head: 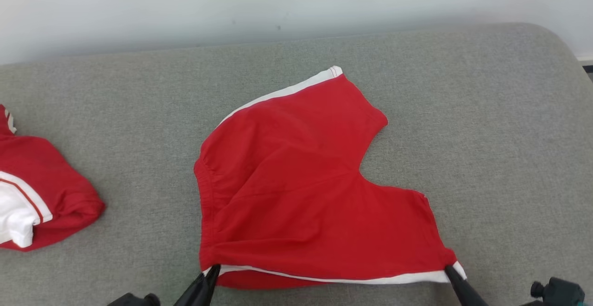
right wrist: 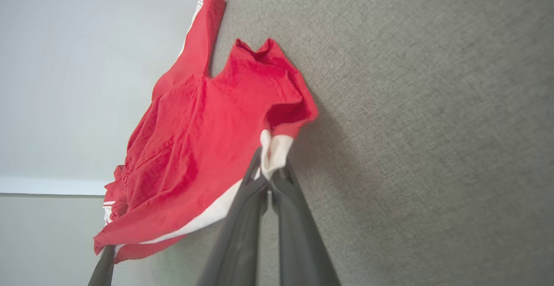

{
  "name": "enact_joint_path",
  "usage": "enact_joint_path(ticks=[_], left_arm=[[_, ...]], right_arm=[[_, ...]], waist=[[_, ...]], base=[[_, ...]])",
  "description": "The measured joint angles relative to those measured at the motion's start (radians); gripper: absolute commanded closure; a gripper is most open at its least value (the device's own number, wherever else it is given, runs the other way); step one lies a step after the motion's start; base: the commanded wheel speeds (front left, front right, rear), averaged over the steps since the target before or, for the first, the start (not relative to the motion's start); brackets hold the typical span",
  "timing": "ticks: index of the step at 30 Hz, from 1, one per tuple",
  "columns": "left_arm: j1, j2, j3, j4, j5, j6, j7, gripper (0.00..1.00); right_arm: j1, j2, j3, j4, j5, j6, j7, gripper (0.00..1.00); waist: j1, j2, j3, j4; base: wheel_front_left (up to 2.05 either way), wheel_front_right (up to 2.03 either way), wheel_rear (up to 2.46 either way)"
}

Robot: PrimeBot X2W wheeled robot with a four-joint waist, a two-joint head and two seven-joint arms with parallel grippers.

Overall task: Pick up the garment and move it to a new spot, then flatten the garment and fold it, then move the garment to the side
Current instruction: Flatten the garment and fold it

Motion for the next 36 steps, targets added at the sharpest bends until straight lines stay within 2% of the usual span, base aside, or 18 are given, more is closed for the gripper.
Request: enact_joint_path(ticks=[6,16,19,20,28,36], left_arm=[[-0.038,-0.044,-0.003,0.000,0.050,-0.012,0.000,1.00],[-0.123,-0.086,0.007,0.006,0.059,-0.021,0.000,1.00],[-0.171,-0.094,-0.002,0.028,0.054,-0.026,0.000,1.00],[-0.215,-0.103,-0.005,0.040,0.045,-0.026,0.000,1.00],[-0.340,-0.127,0.001,0.098,-0.005,-0.028,0.000,1.00],[-0.456,-0.152,0.020,0.160,-0.018,-0.028,0.000,1.00]], right_arm=[[-0.087,-0.001,-0.030,-0.004,0.004,0.000,0.011,1.00],[-0.256,0.000,-0.075,0.021,0.002,0.000,0.083,1.00],[-0.340,0.000,-0.091,0.065,-0.001,0.000,0.105,1.00],[-0.407,-0.001,-0.096,0.092,-0.034,0.000,0.117,1.00],[-0.637,0.000,-0.097,0.205,-0.125,0.000,0.154,1.00],[-0.881,-0.004,-0.132,0.368,-0.205,0.000,0.167,1.00]], waist=[[0.0000,0.0000,-0.007,0.021],[0.0000,0.0000,0.001,0.055],[0.0000,0.0001,0.014,0.062],[0.0000,0.0001,0.025,0.067],[0.0001,0.0001,0.063,0.086],[0.0001,0.0001,0.114,0.115]], base=[[0.00,0.00,0.00],[0.00,0.00,0.00],[0.00,0.00,0.00],[0.00,0.00,0.00],[0.00,0.00,0.00],[0.00,0.00,0.00]])
